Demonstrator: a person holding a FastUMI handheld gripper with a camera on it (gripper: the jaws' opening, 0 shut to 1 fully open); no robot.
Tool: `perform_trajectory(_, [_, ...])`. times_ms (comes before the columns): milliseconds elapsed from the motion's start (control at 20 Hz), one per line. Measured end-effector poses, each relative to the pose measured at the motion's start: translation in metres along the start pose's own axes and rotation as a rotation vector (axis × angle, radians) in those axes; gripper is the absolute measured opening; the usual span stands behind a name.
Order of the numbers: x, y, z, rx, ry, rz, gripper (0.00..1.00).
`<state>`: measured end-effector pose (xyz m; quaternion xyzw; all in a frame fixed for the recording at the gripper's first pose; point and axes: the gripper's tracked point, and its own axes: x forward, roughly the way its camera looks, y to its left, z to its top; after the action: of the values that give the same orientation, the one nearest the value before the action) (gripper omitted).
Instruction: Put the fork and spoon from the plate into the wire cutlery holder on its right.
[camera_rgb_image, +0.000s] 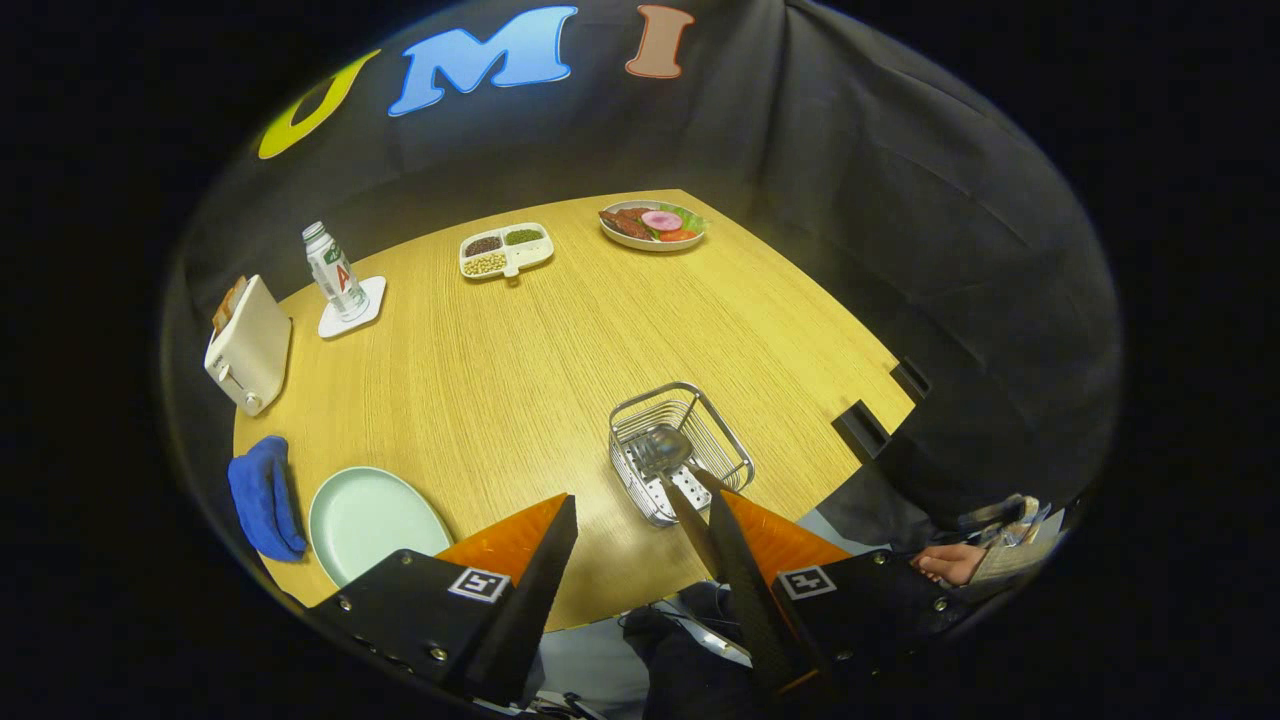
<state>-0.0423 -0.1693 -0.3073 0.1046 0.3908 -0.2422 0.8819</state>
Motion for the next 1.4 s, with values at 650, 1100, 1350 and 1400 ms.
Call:
perform_trajectory(650, [-0.059, 0.039, 0.087, -0.085, -0.388, 0.134, 0.82])
perform_trajectory(1100, [-0.163, 0.091, 0.16, -0.156, -0.751, 0.307, 0.82])
perform_trajectory(1350, [-0.195, 0.102, 0.178, -0.175, -0.827, 0.33, 0.82])
perform_trajectory(1400, [-0.201, 0.104, 0.18, -0.18, -0.834, 0.332, 0.82])
